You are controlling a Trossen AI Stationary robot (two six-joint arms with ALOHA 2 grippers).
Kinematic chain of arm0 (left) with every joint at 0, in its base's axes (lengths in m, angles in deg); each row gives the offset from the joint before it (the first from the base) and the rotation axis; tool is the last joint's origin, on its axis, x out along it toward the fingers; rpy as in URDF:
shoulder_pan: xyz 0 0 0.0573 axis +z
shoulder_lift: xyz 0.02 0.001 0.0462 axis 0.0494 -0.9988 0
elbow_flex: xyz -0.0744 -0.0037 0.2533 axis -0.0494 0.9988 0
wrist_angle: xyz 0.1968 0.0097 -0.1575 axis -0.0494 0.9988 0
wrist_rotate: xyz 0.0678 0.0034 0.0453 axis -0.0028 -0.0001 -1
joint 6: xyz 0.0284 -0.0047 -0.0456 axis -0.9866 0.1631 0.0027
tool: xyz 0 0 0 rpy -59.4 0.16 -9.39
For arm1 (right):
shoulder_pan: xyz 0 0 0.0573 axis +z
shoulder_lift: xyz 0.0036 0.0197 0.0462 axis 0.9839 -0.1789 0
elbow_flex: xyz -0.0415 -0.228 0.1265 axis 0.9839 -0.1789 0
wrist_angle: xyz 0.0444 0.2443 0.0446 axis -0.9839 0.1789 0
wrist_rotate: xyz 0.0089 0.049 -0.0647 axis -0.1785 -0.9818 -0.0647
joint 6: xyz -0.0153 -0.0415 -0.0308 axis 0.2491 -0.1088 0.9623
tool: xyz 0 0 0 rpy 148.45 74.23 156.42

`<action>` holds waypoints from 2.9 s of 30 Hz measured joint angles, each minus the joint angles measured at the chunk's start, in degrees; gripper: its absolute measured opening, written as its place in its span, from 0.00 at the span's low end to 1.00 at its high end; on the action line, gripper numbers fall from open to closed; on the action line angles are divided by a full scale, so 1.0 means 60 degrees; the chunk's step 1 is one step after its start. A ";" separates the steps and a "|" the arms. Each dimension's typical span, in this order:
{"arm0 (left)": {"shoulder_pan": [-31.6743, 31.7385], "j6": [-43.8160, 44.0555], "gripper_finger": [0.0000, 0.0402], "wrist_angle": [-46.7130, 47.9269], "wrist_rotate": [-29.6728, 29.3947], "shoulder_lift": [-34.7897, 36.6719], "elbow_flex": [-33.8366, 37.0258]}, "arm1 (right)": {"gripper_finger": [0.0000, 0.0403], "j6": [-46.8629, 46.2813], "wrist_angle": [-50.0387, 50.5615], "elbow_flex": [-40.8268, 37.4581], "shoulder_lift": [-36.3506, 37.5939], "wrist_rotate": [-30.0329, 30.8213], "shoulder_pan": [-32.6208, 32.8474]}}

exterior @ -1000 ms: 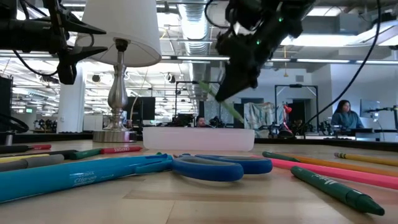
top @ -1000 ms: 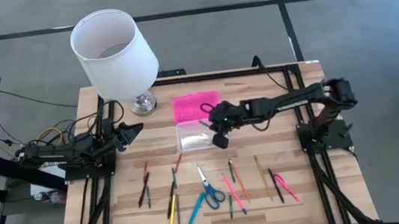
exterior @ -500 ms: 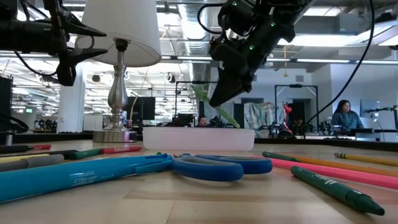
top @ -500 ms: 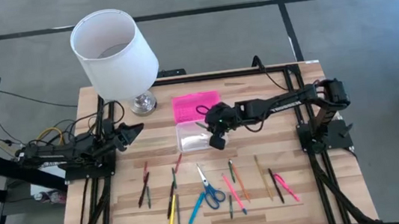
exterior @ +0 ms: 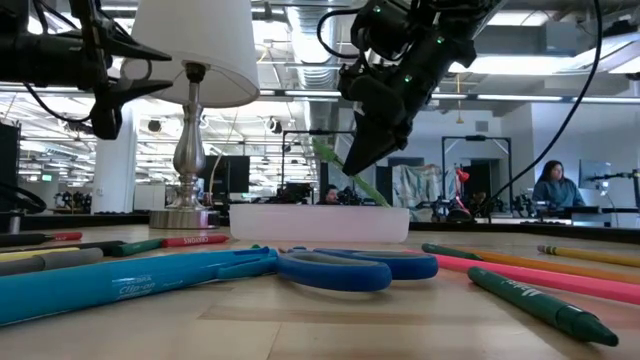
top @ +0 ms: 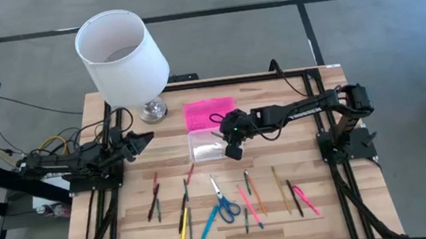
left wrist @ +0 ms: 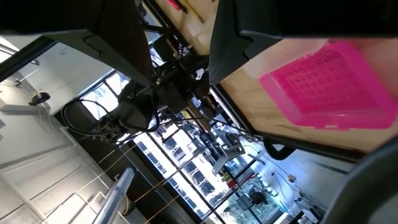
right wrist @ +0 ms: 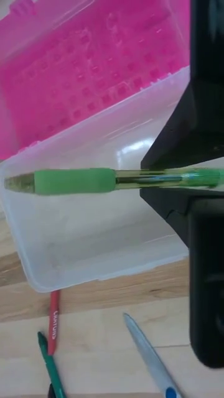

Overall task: Pick & place school supplies into a supply box
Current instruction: Put the green pen into the supply box, then put the left red crayon into the supply box

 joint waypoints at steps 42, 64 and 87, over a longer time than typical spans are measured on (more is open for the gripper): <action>-0.1827 0.0373 0.38 0.2530 0.0727 -0.7377 -0.3738 | 0.16 -0.0432 0.1851 -0.0004 0.4397 0.1805 0.1716; -0.2452 0.6699 0.38 1.0622 0.2630 -1.1740 -0.6728 | 0.16 -0.0532 0.2798 -0.0007 0.4550 0.1796 0.1860; -0.2444 0.6009 0.38 0.9577 0.3233 -1.3772 -0.6530 | 0.16 -0.0597 0.2787 -0.0007 0.4546 0.1763 0.1890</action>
